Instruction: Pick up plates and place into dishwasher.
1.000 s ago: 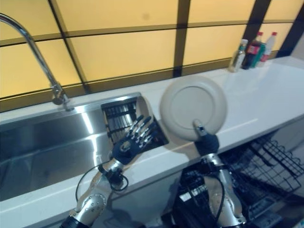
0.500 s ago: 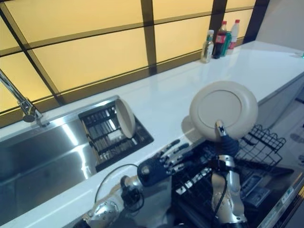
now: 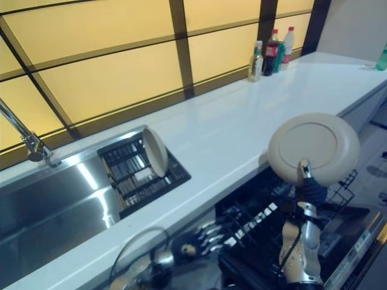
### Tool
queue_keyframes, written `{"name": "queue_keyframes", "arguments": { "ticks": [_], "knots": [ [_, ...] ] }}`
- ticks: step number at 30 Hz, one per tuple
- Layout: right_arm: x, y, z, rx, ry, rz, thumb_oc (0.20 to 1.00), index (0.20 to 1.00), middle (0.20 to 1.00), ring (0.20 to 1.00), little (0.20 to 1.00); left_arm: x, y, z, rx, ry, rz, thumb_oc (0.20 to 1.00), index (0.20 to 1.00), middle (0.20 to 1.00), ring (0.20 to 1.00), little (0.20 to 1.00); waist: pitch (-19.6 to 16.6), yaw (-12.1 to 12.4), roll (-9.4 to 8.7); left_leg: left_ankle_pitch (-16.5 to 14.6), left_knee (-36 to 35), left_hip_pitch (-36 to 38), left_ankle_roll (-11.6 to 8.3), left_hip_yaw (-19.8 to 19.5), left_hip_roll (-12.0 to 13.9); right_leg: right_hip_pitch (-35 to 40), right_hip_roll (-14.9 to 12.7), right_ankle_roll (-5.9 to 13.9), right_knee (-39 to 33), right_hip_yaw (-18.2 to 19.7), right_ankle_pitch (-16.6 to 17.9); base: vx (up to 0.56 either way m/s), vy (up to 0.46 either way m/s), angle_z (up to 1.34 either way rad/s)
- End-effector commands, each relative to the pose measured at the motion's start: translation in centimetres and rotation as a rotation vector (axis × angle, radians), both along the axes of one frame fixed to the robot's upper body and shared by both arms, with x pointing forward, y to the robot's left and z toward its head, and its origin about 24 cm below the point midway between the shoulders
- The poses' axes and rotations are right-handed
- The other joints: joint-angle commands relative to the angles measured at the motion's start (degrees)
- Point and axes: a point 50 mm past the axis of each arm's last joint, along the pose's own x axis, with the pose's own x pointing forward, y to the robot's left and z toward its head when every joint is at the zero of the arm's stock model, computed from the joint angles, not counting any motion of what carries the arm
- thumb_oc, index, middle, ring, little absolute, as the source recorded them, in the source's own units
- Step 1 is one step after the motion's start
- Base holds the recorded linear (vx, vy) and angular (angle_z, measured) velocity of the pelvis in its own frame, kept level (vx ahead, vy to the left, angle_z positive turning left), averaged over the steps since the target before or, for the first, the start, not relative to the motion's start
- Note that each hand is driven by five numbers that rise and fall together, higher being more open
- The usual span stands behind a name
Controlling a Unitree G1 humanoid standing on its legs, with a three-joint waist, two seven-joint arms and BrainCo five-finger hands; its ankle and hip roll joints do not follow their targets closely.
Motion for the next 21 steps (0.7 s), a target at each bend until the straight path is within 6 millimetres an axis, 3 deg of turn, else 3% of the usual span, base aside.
{"name": "queue_keyframes", "arguments": {
  "ticks": [1,4,8,15,21],
  "knots": [
    [1.8,-0.1,3.2,-0.004,-0.197,-0.020,0.200,0.200,0.200,0.200,0.200,0.3,-0.1,2.8,-0.304,-0.079,-0.129,1.000,1.000,1.000,1.000,1.000,3.6,-0.4,-1.96,-8.8,10.0,-5.4,7.64,0.2,-3.8,-1.3,0.2,2.04,5.3,-1.2,-3.3,-0.01,0.008,-0.06],
    [2.2,0.7,2.5,-0.033,-0.158,-0.011,0.200,0.200,0.200,0.200,0.200,0.9,-1.5,3.7,-0.371,-0.082,-0.159,1.000,1.000,1.000,1.000,1.000,3.4,-1.4,-2.11,-9.3,9.9,-4.7,7.66,0.9,-3.8,-1.6,0.3,2.28,5.5,-0.4,-3.0,0.02,0.008,-0.04],
    [2.2,0.6,2.3,-0.207,-0.047,-0.015,0.200,0.200,0.200,0.200,0.200,2.2,-1.8,2.6,-0.169,-0.067,-0.059,1.000,1.000,1.000,1.000,1.000,3.0,-2.8,-2.46,-9.7,10.5,-4.3,7.67,2.3,-3.5,-2.7,0.2,2.59,6.7,0.3,-2.9,0.04,0.001,-0.01],
    [1.8,-2.0,1.9,-0.332,0.073,-0.036,0.200,0.200,0.200,0.200,0.200,0.0,2.0,-1.6,0.091,0.019,-0.076,1.000,1.000,1.000,1.000,1.000,3.7,-2.4,-2.88,-10.9,13.0,-5.3,8.22,2.3,-3.4,-4.4,-0.2,2.75,8.4,-0.2,-2.8,0.03,-0.026,-0.05],
    [1.1,-4.3,1.6,-0.479,0.203,-0.036,0.200,0.200,0.200,0.200,0.200,-3.0,6.7,-3.7,0.119,0.170,-0.042,1.000,1.000,1.000,1.000,1.000,5.0,-1.4,-3.27,-11.5,15.2,-6.2,8.12,1.6,-2.8,-5.3,-0.8,2.79,10.1,-1.3,-3.2,0.04,-0.052,0.01]
  ]
}}
